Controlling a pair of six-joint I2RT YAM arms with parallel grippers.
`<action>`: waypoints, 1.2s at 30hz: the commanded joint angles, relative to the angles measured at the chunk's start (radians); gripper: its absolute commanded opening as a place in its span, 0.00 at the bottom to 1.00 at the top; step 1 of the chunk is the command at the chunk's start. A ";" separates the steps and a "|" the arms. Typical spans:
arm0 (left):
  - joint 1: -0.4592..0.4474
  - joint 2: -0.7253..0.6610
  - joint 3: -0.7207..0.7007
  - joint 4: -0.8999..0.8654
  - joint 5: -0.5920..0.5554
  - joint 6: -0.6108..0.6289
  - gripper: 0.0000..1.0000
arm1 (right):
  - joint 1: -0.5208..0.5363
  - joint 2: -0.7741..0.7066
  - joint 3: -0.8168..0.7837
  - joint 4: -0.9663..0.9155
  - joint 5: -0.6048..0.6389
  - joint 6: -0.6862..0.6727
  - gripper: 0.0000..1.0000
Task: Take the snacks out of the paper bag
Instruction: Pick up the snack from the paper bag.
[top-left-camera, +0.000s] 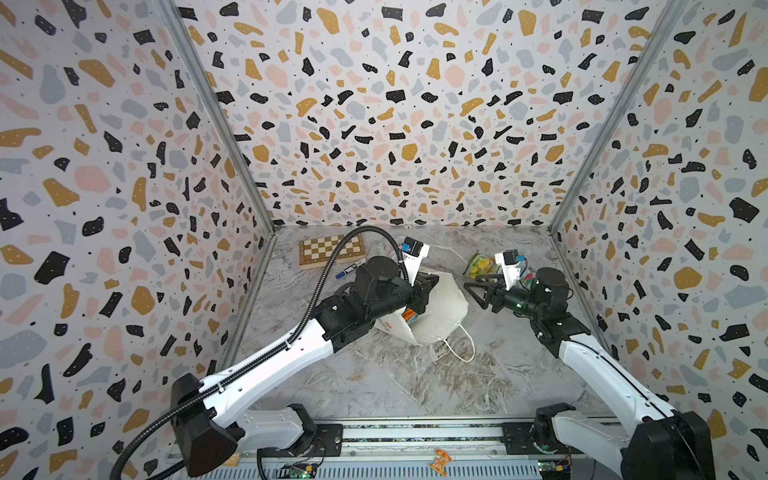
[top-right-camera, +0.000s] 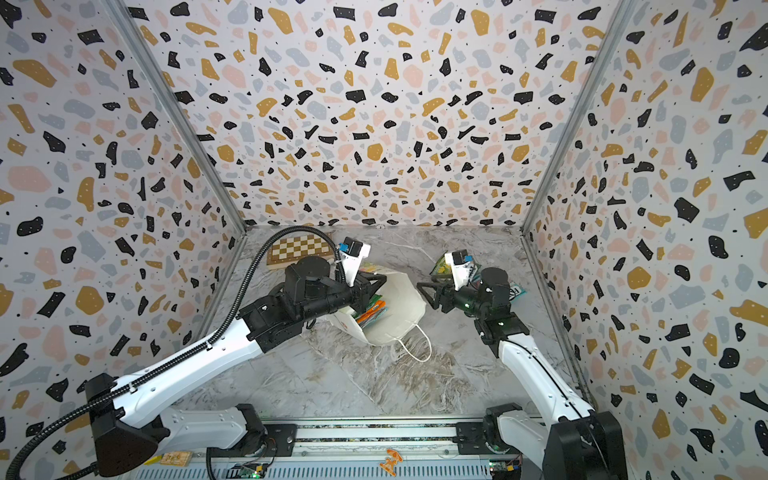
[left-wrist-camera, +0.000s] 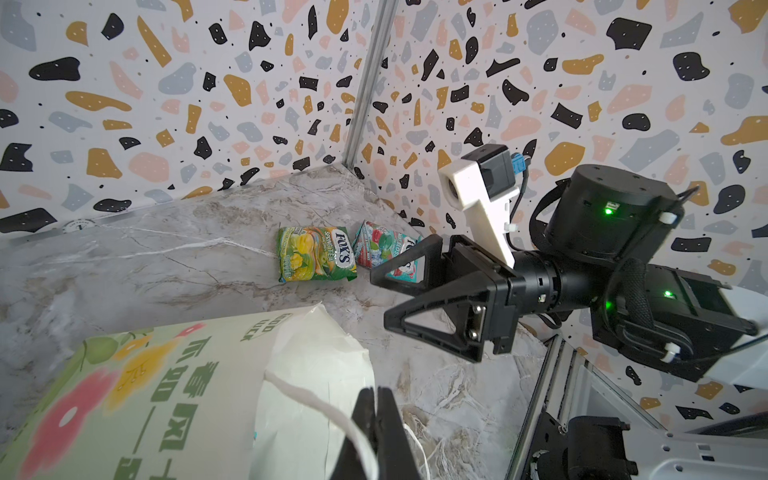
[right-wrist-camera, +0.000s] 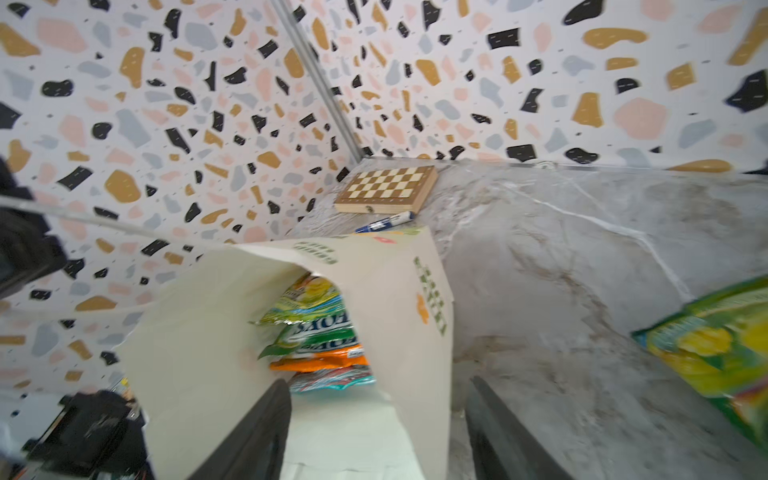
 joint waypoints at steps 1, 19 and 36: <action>-0.008 -0.025 -0.004 0.056 0.011 0.016 0.00 | 0.088 -0.005 0.011 -0.002 -0.023 -0.071 0.67; -0.014 -0.023 -0.007 0.056 0.017 0.015 0.00 | 0.375 0.248 0.085 -0.107 0.190 -0.198 0.63; -0.022 -0.013 -0.002 0.062 0.031 0.024 0.00 | 0.413 0.382 0.089 0.213 0.190 0.260 0.52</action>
